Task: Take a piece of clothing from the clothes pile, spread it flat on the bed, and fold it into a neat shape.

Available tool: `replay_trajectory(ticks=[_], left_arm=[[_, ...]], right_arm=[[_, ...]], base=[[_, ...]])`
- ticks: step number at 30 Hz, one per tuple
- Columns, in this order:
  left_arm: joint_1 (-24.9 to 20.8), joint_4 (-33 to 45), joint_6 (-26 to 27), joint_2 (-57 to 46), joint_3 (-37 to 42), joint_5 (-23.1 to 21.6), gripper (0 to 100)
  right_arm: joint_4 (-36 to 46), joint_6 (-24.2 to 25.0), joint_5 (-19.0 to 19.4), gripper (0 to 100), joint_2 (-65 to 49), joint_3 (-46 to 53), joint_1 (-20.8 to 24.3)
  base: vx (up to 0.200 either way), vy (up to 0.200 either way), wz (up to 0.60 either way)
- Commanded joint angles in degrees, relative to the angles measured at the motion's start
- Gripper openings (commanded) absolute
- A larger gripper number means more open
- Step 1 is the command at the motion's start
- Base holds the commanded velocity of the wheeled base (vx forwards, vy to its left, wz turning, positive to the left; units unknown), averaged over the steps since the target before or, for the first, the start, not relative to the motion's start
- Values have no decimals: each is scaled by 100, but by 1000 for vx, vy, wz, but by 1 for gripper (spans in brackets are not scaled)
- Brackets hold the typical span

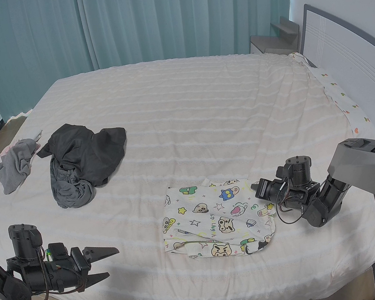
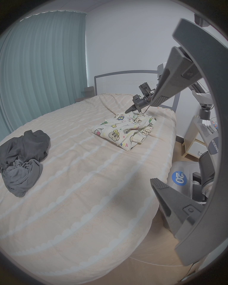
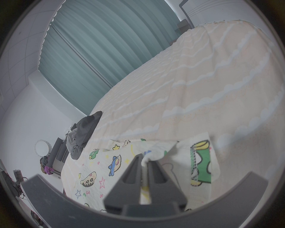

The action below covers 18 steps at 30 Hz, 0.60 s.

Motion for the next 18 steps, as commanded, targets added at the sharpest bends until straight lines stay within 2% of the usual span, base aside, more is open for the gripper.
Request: replay_trajectory(ticks=[1,6,18], left_arm=[[0,-4,-2,13,0,0,100],[0,-4,-2,13,0,0,100],[0,-4,-2,31,0,0,100]], right_arm=[[-4,3,-14,0,-113,11,-63],[-4,-6,-128,0,-262,-59,-186],[57,-41,-40,0,-104,-349,-336]], base=[[0,0,0],[0,0,0],[0,0,0]])
